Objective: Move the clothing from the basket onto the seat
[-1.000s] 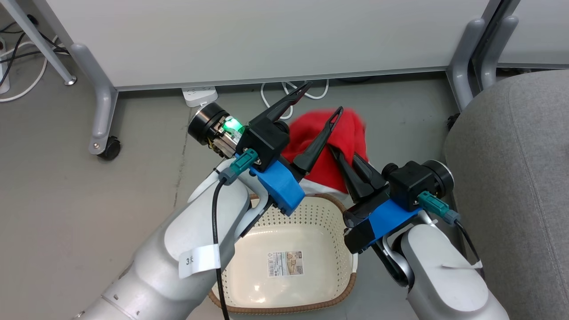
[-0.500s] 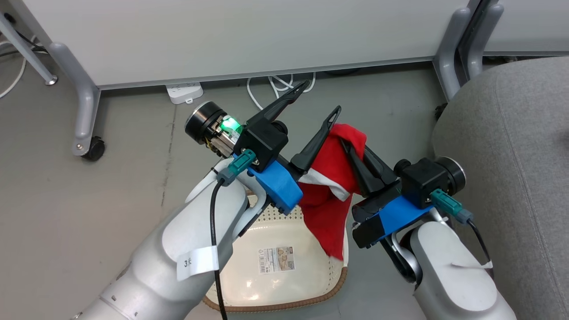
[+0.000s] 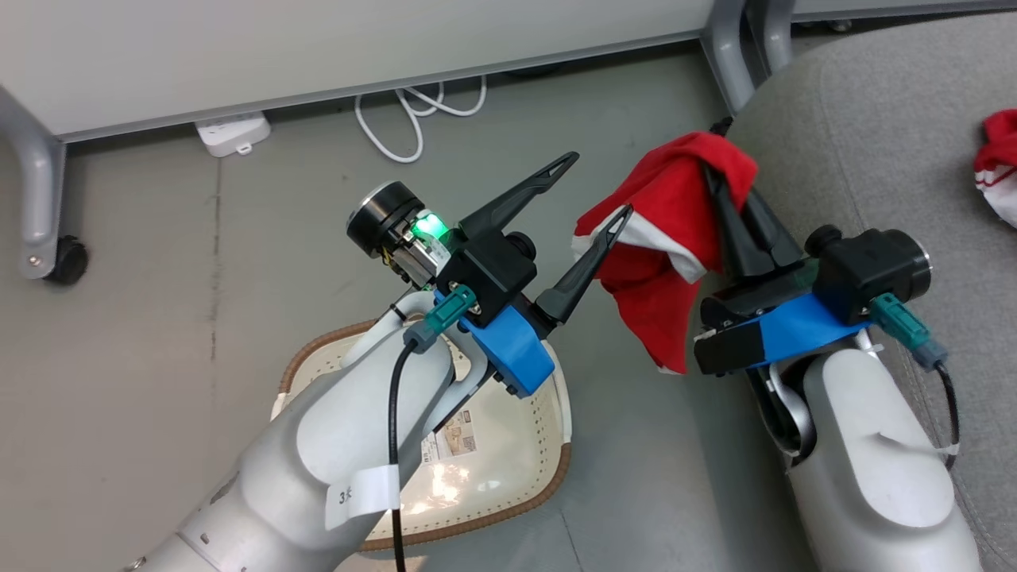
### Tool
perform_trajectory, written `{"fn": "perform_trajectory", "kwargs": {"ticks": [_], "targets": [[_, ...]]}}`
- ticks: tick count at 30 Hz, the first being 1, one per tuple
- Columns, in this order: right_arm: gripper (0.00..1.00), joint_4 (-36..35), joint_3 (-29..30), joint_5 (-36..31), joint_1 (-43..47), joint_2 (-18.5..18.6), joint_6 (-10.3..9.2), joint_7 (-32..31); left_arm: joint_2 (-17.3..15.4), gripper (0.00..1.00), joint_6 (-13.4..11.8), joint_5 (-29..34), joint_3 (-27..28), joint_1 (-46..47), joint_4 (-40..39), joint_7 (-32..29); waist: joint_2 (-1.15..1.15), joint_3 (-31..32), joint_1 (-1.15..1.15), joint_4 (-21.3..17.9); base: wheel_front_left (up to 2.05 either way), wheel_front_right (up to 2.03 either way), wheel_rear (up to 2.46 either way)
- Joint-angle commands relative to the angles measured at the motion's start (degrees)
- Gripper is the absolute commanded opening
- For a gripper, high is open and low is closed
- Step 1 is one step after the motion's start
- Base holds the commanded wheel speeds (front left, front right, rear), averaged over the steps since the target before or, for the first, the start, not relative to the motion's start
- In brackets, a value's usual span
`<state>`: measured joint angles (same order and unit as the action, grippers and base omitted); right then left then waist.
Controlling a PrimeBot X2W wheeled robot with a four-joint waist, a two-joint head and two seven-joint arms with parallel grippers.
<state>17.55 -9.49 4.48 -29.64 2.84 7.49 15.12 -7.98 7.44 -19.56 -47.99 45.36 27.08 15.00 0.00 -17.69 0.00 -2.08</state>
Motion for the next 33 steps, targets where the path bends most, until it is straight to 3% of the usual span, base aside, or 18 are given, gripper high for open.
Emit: {"fn": "perform_trajectory", "kwargs": {"ticks": [1,16,33], "targets": [[0.00,-0.61,0.52,-0.66,-0.97,0.09,0.01,0.05,-0.36,1.00,0.07,0.31,-0.15,0.52,-0.29,0.27,0.00,-1.52,0.00,-1.99,0.00,0.00,0.00],[0.00,-8.41,11.58,-2.44,3.81,0.80,0.01,0.05,-1.50,1.00,0.06,-0.34,-5.73,0.92,-1.90,0.27,0.00,-5.26,0.00,-11.07,0.00,0.00,0.00],[0.00,-11.23,15.83,-2.30,8.60,0.18,0.01,0.05,-1.94,1.00,0.06,-0.91,-8.35,1.25,-2.49,0.27,0.00,-6.87,0.00,-13.61,0.00,0.00,0.00]]}}
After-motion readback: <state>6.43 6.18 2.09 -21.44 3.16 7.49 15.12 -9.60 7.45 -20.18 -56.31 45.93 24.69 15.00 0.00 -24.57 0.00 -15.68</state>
